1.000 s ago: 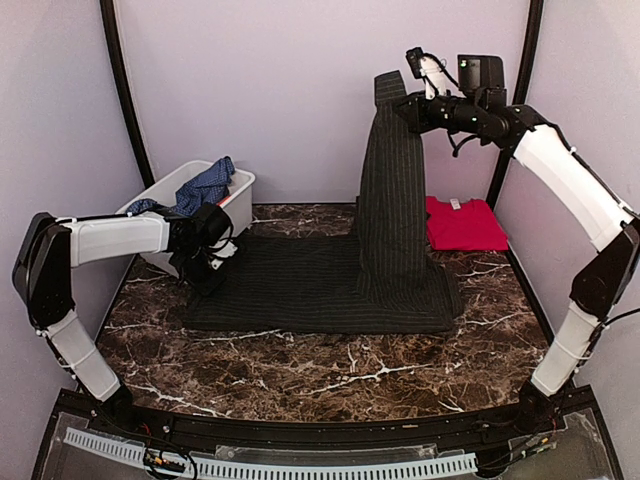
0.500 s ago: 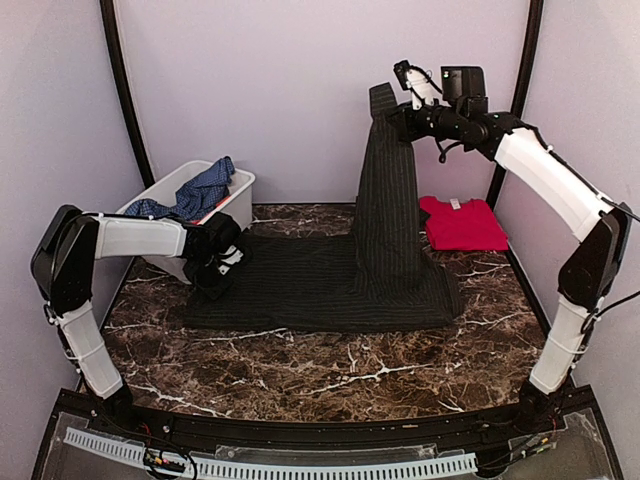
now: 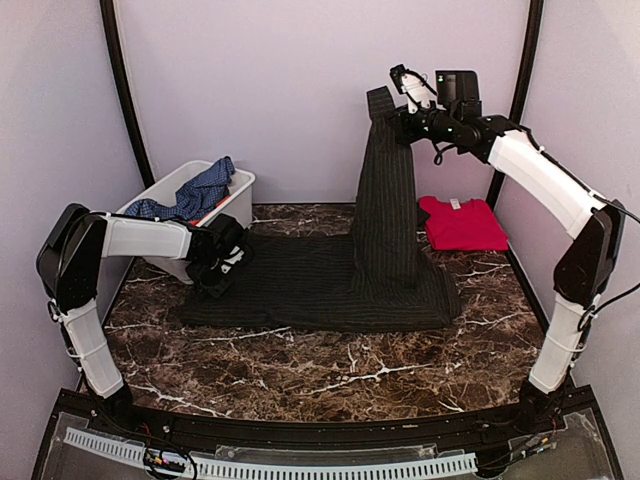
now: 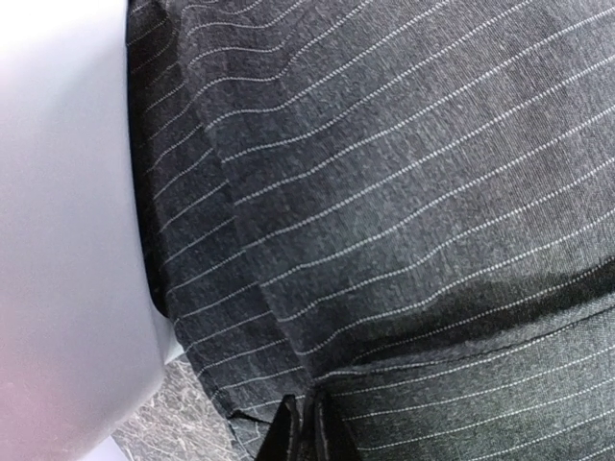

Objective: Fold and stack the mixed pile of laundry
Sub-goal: Adjust the 1/3-folded shirt at the center of the board.

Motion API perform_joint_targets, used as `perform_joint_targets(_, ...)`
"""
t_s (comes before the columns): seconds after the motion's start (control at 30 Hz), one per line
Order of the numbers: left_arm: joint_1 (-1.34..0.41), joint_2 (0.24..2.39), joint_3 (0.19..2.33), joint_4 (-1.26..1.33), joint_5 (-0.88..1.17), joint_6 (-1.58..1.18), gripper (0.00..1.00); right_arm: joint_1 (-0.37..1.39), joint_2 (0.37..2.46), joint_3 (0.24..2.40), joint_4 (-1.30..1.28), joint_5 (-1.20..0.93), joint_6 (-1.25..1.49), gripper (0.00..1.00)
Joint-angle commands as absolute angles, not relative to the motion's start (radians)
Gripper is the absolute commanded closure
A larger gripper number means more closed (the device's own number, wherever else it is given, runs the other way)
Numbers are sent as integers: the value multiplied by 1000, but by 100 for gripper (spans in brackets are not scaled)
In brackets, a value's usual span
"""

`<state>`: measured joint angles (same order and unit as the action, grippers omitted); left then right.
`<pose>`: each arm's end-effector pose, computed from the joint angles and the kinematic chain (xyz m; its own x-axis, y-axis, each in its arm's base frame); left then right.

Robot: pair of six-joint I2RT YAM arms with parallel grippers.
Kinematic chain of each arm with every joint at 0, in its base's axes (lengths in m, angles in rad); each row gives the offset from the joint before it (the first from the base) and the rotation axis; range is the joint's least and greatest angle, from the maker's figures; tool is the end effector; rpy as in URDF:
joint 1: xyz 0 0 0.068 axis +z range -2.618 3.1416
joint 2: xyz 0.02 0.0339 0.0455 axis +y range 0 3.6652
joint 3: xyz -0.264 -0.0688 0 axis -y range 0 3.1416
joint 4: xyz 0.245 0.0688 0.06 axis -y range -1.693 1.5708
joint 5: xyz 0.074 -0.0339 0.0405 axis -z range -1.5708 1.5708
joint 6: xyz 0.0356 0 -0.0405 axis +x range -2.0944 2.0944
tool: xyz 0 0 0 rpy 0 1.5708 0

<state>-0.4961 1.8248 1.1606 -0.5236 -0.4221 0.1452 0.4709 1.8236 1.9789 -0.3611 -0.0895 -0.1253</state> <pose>0.3201 -0.1566 0.1665 -0.7638 0.5635 -0.3148 0.4145 0.8020 0.4301 0.3781 0.1961 0.4439 -0.1145 -0.1980 -0.9735 -0.5484 0.8297 -0.1042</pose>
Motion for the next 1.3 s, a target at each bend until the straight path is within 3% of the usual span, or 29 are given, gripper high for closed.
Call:
perform_joint_targets(0.0,-502,1833,1151,-508,-473,152,92,465,1853,2000,-304,-78,-146,100)
perform_joint_targets(0.2,-502,1825,1166,-516,-501,102,79,466,1839,1933,-289,-88,-130,100)
perform_joint_targets(0.37,-502,1712,1181,-483,-461,63,54,465,1853,1902,-273,-38,-167,100)
perform_joint_targets(0.47,-502,1627,1167,-451,-398,25,46,460,1901,1931,-284,-8,-196,100)
perform_joint_targets(0.7,-503,1431,1053,-403,-90,-207,42,459,1953,1993,-241,35,-201,100)
perform_joint_targets(0.83,-503,1388,988,-400,-16,-292,42,460,2022,2065,-287,6,-186,100)
perform_joint_targets(1.1,-505,1386,887,-359,86,-441,42,467,2053,1927,-300,-114,-101,99)
perform_joint_targets(1.13,-505,1393,874,-355,92,-468,42,467,2066,1932,-321,-117,-94,91)
perform_joint_targets(1.23,-505,1396,858,-359,96,-512,42,466,2109,2011,-489,-82,-70,53)
perform_joint_targets(1.27,-505,1389,850,-362,98,-533,42,465,2109,2027,-544,-56,-52,46)
